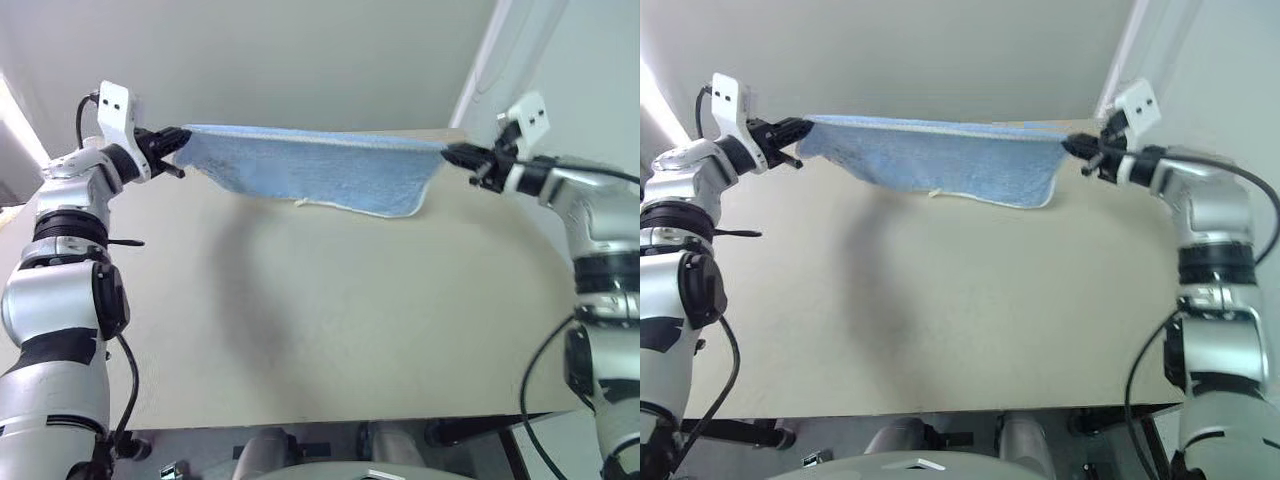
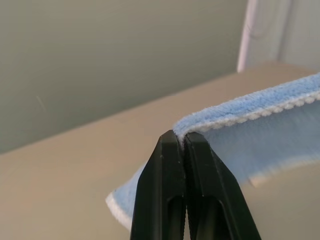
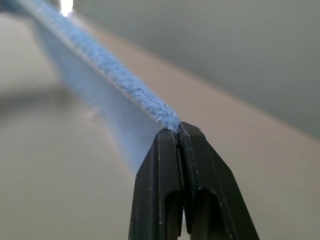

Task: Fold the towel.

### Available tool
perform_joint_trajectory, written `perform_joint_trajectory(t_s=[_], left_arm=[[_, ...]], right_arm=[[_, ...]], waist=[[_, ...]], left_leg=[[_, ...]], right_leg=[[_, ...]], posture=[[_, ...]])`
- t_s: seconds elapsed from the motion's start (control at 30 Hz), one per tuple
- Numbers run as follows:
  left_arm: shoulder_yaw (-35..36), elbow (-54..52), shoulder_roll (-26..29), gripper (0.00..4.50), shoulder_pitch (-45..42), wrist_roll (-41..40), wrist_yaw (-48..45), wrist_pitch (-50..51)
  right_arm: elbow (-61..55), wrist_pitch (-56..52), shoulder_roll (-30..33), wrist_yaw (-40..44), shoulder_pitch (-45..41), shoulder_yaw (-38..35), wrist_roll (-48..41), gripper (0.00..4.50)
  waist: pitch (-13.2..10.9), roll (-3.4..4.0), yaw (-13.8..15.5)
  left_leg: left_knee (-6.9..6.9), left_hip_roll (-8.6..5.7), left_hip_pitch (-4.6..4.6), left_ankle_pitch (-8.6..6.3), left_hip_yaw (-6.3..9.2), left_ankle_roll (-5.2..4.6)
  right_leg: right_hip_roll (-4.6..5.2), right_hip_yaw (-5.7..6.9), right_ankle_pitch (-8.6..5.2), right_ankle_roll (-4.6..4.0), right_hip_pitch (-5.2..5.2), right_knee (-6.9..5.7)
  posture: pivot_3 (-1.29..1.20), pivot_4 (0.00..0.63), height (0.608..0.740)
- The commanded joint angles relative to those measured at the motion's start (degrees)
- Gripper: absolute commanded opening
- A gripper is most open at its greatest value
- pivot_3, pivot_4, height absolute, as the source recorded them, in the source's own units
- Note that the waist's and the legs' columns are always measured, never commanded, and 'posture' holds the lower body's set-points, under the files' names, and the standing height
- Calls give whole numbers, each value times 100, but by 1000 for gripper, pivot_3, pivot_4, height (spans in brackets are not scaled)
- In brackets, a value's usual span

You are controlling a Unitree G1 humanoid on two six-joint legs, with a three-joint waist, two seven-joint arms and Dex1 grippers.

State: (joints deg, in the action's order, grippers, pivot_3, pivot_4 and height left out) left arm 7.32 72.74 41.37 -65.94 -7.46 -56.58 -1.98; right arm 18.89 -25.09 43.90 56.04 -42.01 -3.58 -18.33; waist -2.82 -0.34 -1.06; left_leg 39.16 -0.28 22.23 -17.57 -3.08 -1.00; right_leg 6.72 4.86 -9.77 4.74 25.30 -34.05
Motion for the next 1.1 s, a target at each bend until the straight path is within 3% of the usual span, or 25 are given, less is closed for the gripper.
perform_joint_trajectory(t_s=[0.03, 0.23, 0.43, 0.63, 0.8, 0.93, 1.1], left_arm=[[-111, -171, 544, 0, 598, 233, -551, -72], [18, -1212, 845, 0, 2009, 38, -1356, 41], [318, -3111, 1204, 0, 3674, -507, -1807, 812], [952, -5005, 1744, 0, 5523, -1083, -1831, 1697], [1302, -5756, 2007, 0, 6451, -1311, -1648, 2412], [1337, -6230, 2134, 0, 6844, -1501, -1702, 2921], [334, -5432, 1792, 0, 5374, -1214, -1421, 3200]], right_arm=[[-1093, -438, 492, 222, 790, -386, -270, 29], [-2752, -1253, 1105, 575, 2285, -902, -1008, 29], [-4153, -1980, 1260, 536, 3679, -1646, -1748, 29], [-5332, -2529, 1227, 442, 5129, -2150, -2352, 29], [-5600, -2483, 1331, 464, 5843, -2322, -2317, 29], [-5272, -2201, 1569, 521, 5900, -2142, -2064, 29], [-4368, -2064, 1397, 273, 4723, -1258, -1978, 29]], waist=[[-2, 2, -1], [-7, -7, 43], [-7, -12, 68], [-10, -12, 85], [-25, 30, 168], [-28, 52, 184], [-28, 51, 212]], left_leg=[[1, 1, -1, 0, 0, 0], [15, 13, 0, 0, 15, 1], [32, 17, -2, -1, 21, 3], [31, 21, 0, -3, 22, 5], [30, 49, -21, -15, 20, 26], [29, 117, 4, -16, 4, 28], [28, 117, -1, -16, 3, 29]], right_leg=[[0, 0, 0, 0, 0, 1], [5, -4, 1, -5, 5, -1], [12, -4, -7, -25, -6, 2], [13, -4, -15, -17, 0, 2], [5, 9, -18, -15, -36, 49], [-4, 56, -12, -21, -59, 115], [0, 114, -12, -22, -49, 110]], posture=[[0, 0, 726], [0, 0, 726], [0, 0, 726], [0, 0, 726], [0, 0, 726], [0, 0, 726], [0, 0, 726]])
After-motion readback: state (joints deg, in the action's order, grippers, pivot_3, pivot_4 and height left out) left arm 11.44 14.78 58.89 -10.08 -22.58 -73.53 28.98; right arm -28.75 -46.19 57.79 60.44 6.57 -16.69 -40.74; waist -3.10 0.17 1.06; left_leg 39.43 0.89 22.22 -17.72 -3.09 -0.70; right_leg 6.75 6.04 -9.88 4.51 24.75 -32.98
